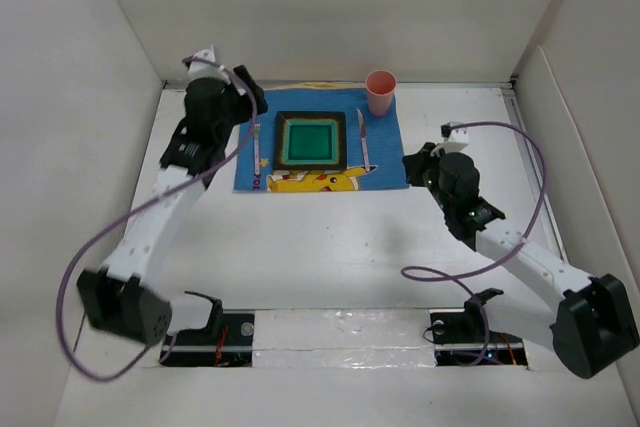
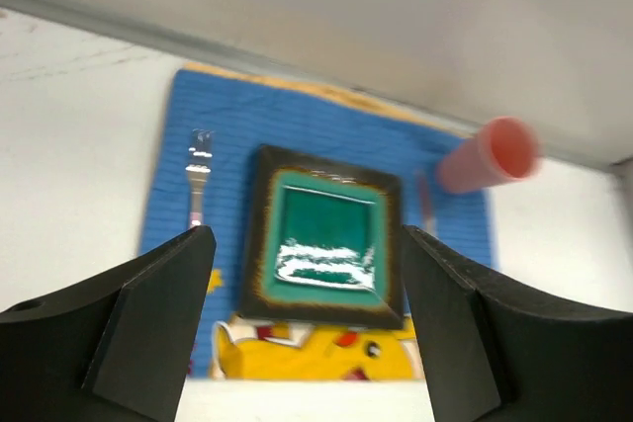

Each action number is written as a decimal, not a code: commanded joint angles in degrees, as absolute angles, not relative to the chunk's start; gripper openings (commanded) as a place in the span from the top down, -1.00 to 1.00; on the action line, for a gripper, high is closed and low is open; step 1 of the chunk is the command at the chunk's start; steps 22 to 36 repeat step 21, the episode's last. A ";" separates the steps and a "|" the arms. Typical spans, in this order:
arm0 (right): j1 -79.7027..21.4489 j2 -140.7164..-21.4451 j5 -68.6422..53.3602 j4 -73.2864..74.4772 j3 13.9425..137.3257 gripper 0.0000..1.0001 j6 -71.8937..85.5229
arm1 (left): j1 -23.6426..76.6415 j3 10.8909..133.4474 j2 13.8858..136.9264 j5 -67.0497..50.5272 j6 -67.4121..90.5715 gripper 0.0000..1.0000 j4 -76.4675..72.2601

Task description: Set the dinner table for one person

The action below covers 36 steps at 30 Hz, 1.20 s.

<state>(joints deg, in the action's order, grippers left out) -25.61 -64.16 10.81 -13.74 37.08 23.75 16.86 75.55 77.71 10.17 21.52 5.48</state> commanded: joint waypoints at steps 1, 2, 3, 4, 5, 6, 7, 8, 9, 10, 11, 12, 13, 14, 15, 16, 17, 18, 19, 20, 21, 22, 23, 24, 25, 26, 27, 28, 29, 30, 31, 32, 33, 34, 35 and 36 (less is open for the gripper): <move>-27.06 -58.81 15.64 -18.01 35.34 0.88 22.50 | 18.80 66.56 62.55 5.27 27.42 -0.46 4.75; -27.07 -55.93 16.51 -18.02 34.81 0.91 22.33 | 18.81 62.36 59.45 5.19 27.60 -0.48 4.92; -27.59 -54.07 18.00 -18.45 34.28 0.94 22.24 | 18.81 60.40 56.19 4.58 27.68 -0.49 5.79; -28.29 -51.96 18.89 -18.63 32.97 0.95 21.89 | 18.81 58.38 49.98 4.83 27.86 -0.49 6.32; -28.30 -49.68 19.51 -18.72 32.35 0.97 21.71 | 18.81 54.44 46.79 5.62 28.30 -0.52 6.85; -29.00 -44.70 20.56 -18.72 31.82 0.97 21.27 | 18.81 52.66 43.45 6.84 28.74 -0.56 8.07; -29.79 -41.86 21.96 -17.50 31.47 0.97 20.66 | 18.81 51.08 37.41 7.73 28.83 -0.58 8.69; -29.79 -38.88 24.67 -16.27 31.03 0.95 20.48 | 18.81 48.19 34.92 9.04 28.92 -0.61 9.40; -30.32 -33.37 26.35 -13.30 31.11 0.94 20.65 | 18.81 47.29 32.11 12.19 28.92 -0.67 11.14; -30.32 -28.00 28.80 -9.62 31.90 0.88 20.74 | 18.81 45.72 26.51 15.44 28.92 -0.70 13.25; -30.32 -27.95 28.83 -9.58 32.77 0.83 20.74 | 18.81 45.70 26.46 15.47 28.92 -0.71 13.27; -30.32 -25.25 28.48 -7.93 33.74 0.76 20.31 | 18.81 45.62 25.06 17.38 29.44 -0.71 15.01; -30.32 -20.96 28.65 -4.95 34.71 0.69 19.26 | 18.81 45.35 22.79 17.75 29.53 -0.71 15.20; -30.32 -19.35 28.91 -3.27 35.76 0.50 18.99 | 18.81 44.48 21.89 17.67 29.36 -0.71 15.12; -30.32 -18.20 29.09 -1.60 38.03 0.43 18.55 | 18.81 44.39 21.36 17.23 28.83 -0.70 14.86; -30.32 -16.80 29.53 2.77 39.10 0.37 18.02 | 18.81 43.95 20.84 16.97 28.65 -0.70 14.68; -30.32 -16.61 30.23 4.20 39.81 0.31 17.84 | 18.81 43.34 20.83 16.61 28.65 -0.67 14.42; -30.32 -16.61 30.32 6.65 40.34 0.30 17.67 | 18.81 42.98 21.00 15.83 28.74 -0.64 14.07; -30.32 -16.79 30.32 7.55 40.43 0.29 18.28 | 18.81 42.72 21.61 15.30 28.91 -0.63 13.98; -30.32 -17.48 29.97 8.43 40.34 0.27 18.89 | 18.81 42.63 22.23 15.03 29.00 -0.64 13.97; -30.32 -17.84 29.54 9.13 39.91 0.25 19.51 | 18.81 42.71 22.93 14.07 29.09 -0.67 13.97; -30.32 -17.84 29.54 9.13 39.91 0.25 19.51 | 18.81 42.71 22.93 14.07 29.09 -0.67 13.97; -30.32 -17.84 29.54 9.13 39.91 0.25 19.51 | 18.81 42.71 22.93 14.07 29.09 -0.67 13.97; -30.32 -17.84 29.54 9.13 39.91 0.25 19.51 | 18.81 42.71 22.93 14.07 29.09 -0.67 13.97; -30.32 -17.84 29.54 9.13 39.91 0.25 19.51 | 18.81 42.71 22.93 14.07 29.09 -0.67 13.97; -30.32 -17.84 29.54 9.13 39.91 0.25 19.51 | 18.81 42.71 22.93 14.07 29.09 -0.67 13.97; -30.32 -17.84 29.54 9.13 39.91 0.25 19.51 | 18.81 42.71 22.93 14.07 29.09 -0.67 13.97; -30.32 -17.84 29.54 9.13 39.91 0.25 19.51 | 18.81 42.71 22.93 14.07 29.09 -0.67 13.97; -30.32 -17.84 29.54 9.13 39.91 0.25 19.51 | 18.81 42.71 22.93 14.07 29.09 -0.67 13.97; -30.32 -17.84 29.54 9.13 39.91 0.25 19.51 | 18.81 42.71 22.93 14.07 29.09 -0.67 13.97; -30.32 -17.84 29.54 9.13 39.91 0.25 19.51 | 18.81 42.71 22.93 14.07 29.09 -0.67 13.97; -30.32 -17.84 29.54 9.13 39.91 0.25 19.51 | 18.81 42.71 22.93 14.07 29.09 -0.67 13.97; -30.32 -17.84 29.54 9.13 39.91 0.25 19.51 | 18.81 42.71 22.93 14.07 29.09 -0.67 13.97; -30.32 -17.84 29.54 9.13 39.91 0.25 19.51 | 18.81 42.71 22.93 14.07 29.09 -0.67 13.97; -30.32 -17.84 29.54 9.13 39.91 0.25 19.51 | 18.81 42.71 22.93 14.07 29.09 -0.67 13.97; -30.32 -17.84 29.54 9.13 39.91 0.25 19.51 | 18.81 42.71 22.93 14.07 29.09 -0.67 13.97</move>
